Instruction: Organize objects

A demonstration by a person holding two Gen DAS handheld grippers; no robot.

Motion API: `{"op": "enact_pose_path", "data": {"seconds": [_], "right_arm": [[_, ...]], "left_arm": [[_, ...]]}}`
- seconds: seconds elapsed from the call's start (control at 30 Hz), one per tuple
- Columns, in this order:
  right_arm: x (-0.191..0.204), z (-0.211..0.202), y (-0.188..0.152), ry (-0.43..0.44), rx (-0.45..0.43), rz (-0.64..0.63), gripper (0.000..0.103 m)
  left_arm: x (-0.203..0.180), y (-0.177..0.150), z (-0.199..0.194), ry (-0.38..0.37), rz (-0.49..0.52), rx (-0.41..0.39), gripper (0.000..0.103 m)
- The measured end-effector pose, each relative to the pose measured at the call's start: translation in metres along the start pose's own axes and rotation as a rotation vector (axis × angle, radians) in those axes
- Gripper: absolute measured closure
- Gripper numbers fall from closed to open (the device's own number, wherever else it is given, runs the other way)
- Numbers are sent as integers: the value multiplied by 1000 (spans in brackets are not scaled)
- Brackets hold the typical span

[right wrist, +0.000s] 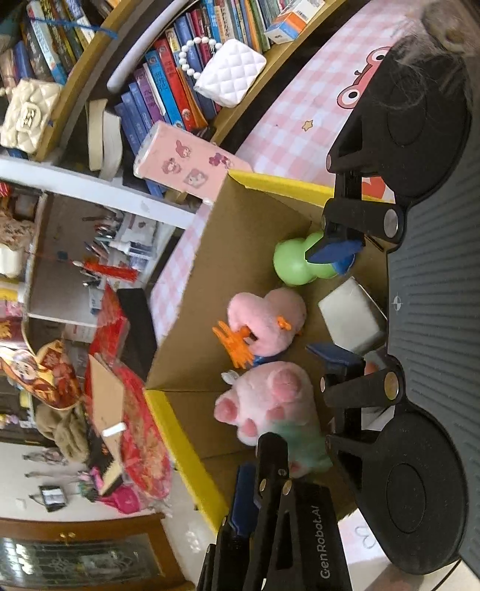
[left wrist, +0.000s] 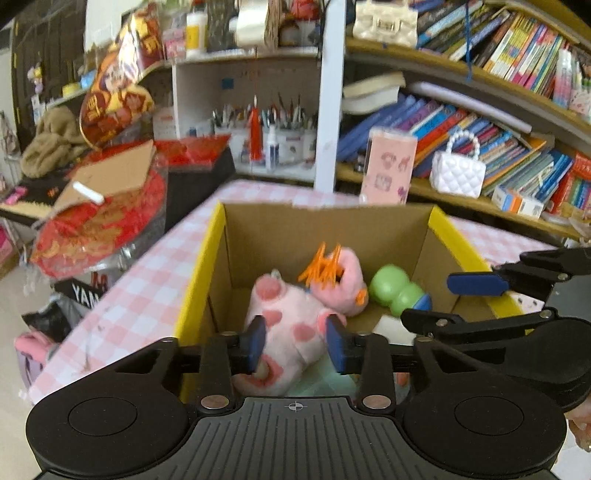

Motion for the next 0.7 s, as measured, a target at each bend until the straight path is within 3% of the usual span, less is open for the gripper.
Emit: {"op": "enact_pose_path", "data": {"seconds": [0.4, 0.53, 0.7], "right_arm": [[-8, -89, -10, -175, -161, 210, 44], [-6, -116, -34, -255, -146, 346, 43], [8, -142, -66, -343, -110, 412, 41]], "left_arm": [[-5, 16, -73, -60, -21, -195, 29], [-7, 1, -91, -71, -3, -195, 24], [-14, -30, -104, -80, 25, -149, 22]]}}
Point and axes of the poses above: each gripper's, at about its wrist camera, not at the fingertips, and z roughly the way its jaws point, x to its left, y to its top, the point moved 4 cm from there along z, roughly the way its jaws point, and after that the axes turned 9 degrees about -z, right-handed, at the moved point
